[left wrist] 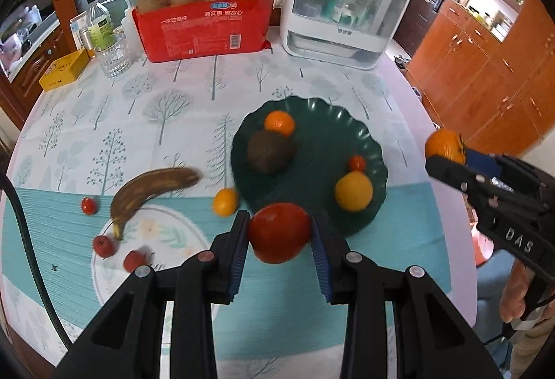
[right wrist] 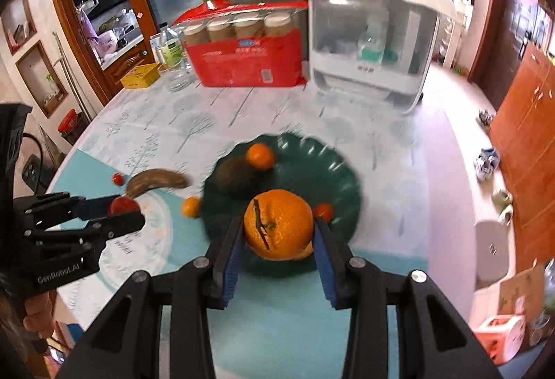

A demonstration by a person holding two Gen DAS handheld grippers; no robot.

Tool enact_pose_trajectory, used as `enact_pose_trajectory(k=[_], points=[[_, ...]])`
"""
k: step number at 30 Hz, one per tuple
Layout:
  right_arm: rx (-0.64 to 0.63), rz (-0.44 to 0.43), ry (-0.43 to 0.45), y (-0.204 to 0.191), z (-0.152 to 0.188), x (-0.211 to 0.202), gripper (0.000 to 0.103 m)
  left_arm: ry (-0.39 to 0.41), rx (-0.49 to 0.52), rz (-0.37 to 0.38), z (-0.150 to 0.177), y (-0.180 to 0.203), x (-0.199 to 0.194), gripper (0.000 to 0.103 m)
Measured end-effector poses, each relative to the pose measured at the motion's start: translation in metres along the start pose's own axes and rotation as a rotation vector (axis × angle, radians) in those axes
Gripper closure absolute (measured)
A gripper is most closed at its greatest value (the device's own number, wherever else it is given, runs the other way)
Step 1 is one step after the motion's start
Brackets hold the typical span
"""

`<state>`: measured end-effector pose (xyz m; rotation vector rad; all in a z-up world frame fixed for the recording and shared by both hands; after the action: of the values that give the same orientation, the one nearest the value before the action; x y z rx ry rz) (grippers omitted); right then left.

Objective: Organize fruits
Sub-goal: 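Carry tomato and tangerine onto the green plate and open both tools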

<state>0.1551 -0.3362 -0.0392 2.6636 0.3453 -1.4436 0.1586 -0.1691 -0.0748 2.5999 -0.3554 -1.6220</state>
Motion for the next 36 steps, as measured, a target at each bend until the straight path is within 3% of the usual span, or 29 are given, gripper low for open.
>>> enact_pose_trajectory(k=[10,19,29,31,33,36], points=[[-0.011,-0.042,-0.034,0.034,-0.043,0.060,0.064,-0.012,-0.069,-0.064,-0.033,0.019,0.055,0.070],[-0.031,-0.088,-0.172,0.037,-0.025,0.136,0.064,-0.100,-0.102,-0.090,-0.023,0.028,0.119,0.069],[-0.041,-0.111,-0.243,0.040,-0.013,0.179,0.064,-0.173,-0.113,-0.117,-0.012,0.032,0.156,0.069],[-0.052,-0.105,-0.251,0.038,-0.011,0.184,0.063,-0.173,-0.119,-0.119,-0.012,0.030,0.157,0.059],[-0.064,-0.098,-0.257,0.035,-0.009,0.187,0.063,-0.164,-0.129,-0.119,-0.013,0.027,0.154,0.038],[-0.080,-0.093,-0.255,0.032,-0.007,0.188,0.061,-0.142,-0.131,-0.133,-0.013,0.024,0.148,0.029]])
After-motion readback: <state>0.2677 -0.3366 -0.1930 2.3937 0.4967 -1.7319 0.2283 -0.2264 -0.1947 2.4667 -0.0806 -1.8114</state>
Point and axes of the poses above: each gripper's, at about its wrist camera, not at the fingertips, and x roughly the way its jaws point, y to its right, z to its underside, the point moved 3 cm from there along x, roughly the way its jaws point, and after that the axes turned 2 degrees about -y, right-handed, at the moved point
